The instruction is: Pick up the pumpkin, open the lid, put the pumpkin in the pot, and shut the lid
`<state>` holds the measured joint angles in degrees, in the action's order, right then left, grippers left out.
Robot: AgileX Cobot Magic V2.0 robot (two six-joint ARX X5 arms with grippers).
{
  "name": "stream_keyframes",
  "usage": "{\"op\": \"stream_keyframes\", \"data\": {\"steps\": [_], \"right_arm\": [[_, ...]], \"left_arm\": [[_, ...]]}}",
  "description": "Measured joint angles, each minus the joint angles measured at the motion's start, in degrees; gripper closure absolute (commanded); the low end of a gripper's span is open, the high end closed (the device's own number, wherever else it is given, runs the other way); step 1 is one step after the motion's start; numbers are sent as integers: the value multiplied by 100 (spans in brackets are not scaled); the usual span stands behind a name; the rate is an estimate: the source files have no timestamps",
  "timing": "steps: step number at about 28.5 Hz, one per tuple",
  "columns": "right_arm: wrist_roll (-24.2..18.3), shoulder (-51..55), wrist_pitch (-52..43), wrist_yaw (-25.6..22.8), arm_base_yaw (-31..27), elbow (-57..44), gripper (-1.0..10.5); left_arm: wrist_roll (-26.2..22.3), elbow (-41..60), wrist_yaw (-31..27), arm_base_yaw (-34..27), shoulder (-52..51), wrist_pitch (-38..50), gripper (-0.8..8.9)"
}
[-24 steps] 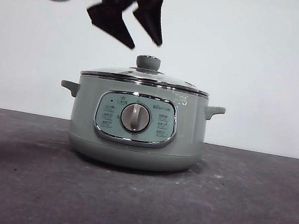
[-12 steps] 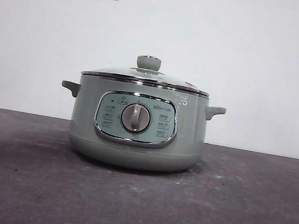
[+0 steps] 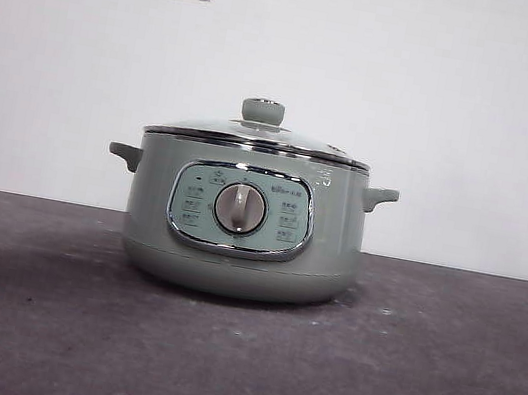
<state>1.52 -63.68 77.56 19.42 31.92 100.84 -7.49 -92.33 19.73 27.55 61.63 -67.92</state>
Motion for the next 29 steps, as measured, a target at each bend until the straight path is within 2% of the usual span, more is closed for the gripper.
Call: {"op": "stream_keyframes", "data": {"steps": [23,27,29], "right_arm": [[94,24,0,-11,0,0,942],[109,24,0,-11,-2,0,942],[109,24,0,-11,-2,0,941]], "left_arm": [[2,0,-9,13,35,-2,818],[-81,7,-343,-87,2,-22,818],[-186,125,-424,-332,-140,444,817]]}}
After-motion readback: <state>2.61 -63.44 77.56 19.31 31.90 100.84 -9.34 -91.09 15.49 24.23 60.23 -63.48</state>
